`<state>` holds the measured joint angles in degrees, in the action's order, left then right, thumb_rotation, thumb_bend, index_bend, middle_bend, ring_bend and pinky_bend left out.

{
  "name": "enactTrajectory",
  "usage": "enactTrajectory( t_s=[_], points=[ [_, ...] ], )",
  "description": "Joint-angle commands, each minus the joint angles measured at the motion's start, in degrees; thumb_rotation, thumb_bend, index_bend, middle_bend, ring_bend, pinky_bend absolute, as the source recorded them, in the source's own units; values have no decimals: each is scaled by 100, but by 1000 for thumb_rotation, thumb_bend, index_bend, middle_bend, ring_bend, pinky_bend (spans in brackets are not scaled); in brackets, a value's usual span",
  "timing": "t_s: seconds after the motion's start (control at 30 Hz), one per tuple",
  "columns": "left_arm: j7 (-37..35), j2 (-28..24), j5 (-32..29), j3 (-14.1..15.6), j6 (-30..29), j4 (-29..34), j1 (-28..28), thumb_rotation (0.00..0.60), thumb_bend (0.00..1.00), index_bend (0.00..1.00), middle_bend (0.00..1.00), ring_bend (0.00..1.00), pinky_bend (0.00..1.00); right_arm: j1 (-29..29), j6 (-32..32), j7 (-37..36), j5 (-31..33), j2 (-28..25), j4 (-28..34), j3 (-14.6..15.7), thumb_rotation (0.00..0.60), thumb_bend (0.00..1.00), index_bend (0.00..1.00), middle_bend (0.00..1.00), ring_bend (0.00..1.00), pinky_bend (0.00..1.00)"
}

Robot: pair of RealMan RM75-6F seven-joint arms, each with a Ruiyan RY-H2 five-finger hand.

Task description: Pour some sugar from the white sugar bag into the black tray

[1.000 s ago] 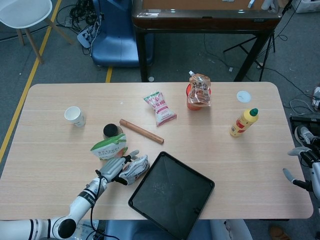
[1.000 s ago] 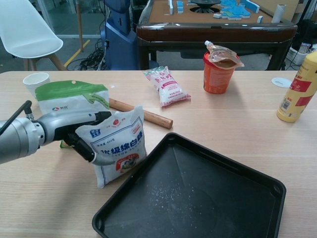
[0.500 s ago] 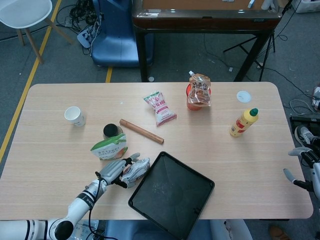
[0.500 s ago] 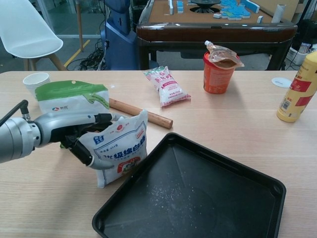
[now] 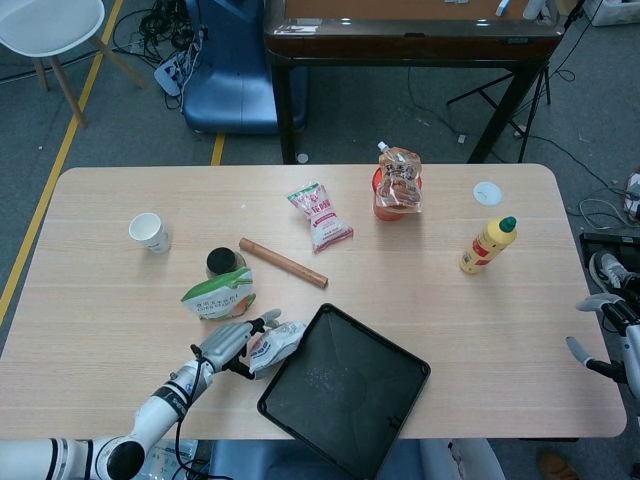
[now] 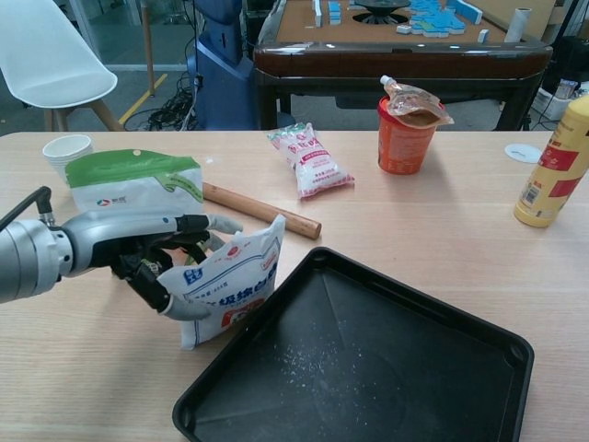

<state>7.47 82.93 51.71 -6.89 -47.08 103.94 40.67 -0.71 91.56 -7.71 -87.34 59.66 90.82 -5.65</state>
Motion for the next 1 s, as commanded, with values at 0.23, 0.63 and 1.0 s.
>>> enactTrajectory(
  t_s=[0.23, 0.63, 1.0],
  points=[
    [-129, -297, -213, -96, 202, 121, 144, 600, 219, 0, 68, 77, 370, -8, -8, 24, 8, -7, 18, -7, 600, 228, 403, 365, 215, 239],
    [-716, -1030, 224, -331, 431, 763, 146, 600, 203, 0, 13, 5, 279, -34, -7, 74, -16, 8, 57, -19, 600, 228, 402, 365, 215, 240],
    [-1120, -1520, 509, -535, 415, 1063, 154, 600, 202, 0, 10, 5, 279, -41, 9, 41, -28, 43, 14, -24, 600, 228, 403, 365, 215, 239]
  ],
)
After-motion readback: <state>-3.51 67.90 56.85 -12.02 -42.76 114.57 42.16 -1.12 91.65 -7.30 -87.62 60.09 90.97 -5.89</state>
